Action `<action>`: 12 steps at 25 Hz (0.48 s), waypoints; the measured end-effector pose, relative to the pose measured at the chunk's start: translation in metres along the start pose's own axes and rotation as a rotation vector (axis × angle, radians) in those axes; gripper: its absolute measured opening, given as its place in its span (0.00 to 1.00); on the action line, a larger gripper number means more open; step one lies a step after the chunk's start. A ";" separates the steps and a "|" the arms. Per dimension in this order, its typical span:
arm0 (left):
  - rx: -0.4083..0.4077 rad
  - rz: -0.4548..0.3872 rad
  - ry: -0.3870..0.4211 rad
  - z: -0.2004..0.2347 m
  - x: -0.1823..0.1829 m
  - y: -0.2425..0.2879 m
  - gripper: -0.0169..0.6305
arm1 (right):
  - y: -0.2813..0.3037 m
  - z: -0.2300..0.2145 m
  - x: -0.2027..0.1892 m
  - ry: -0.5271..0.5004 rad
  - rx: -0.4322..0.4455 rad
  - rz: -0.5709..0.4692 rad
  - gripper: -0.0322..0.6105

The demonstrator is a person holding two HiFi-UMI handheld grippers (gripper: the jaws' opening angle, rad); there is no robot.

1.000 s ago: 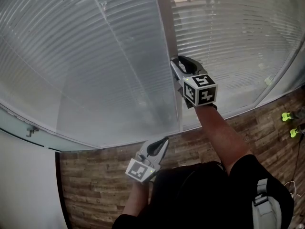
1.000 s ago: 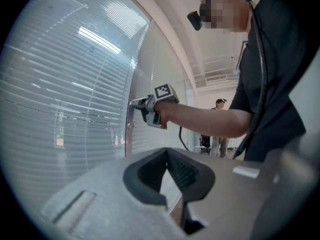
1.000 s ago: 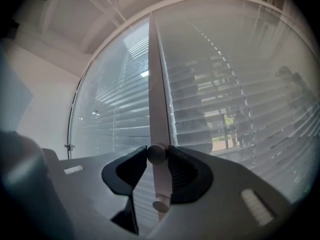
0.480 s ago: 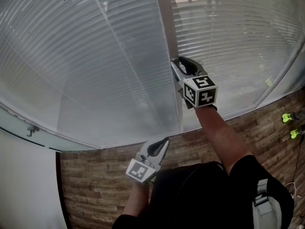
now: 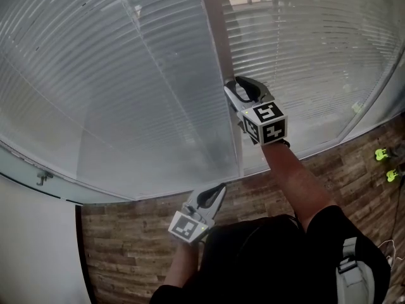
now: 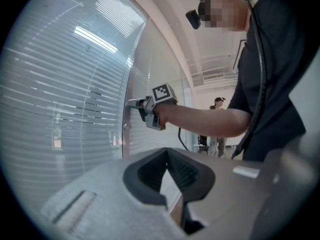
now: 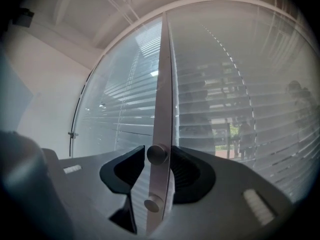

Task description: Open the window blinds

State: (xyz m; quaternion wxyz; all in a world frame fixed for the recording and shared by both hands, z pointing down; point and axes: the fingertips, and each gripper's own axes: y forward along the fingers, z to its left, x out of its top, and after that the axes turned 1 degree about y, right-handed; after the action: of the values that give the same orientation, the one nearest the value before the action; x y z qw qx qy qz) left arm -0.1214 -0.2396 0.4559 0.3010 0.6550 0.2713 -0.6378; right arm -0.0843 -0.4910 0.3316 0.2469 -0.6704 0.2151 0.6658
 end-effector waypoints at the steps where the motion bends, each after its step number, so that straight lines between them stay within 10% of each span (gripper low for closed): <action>1: -0.003 0.001 0.002 0.000 0.000 0.001 0.03 | -0.001 0.000 0.002 -0.034 0.001 -0.002 0.31; 12: -0.020 0.007 -0.001 -0.003 -0.001 0.004 0.03 | -0.011 0.025 0.003 -0.852 0.036 0.145 0.35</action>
State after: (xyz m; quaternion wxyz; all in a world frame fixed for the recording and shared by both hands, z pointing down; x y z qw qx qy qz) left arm -0.1160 -0.2399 0.4575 0.3102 0.6523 0.2752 -0.6344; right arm -0.0975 -0.4665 0.3292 0.2777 -0.3144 0.1522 0.8949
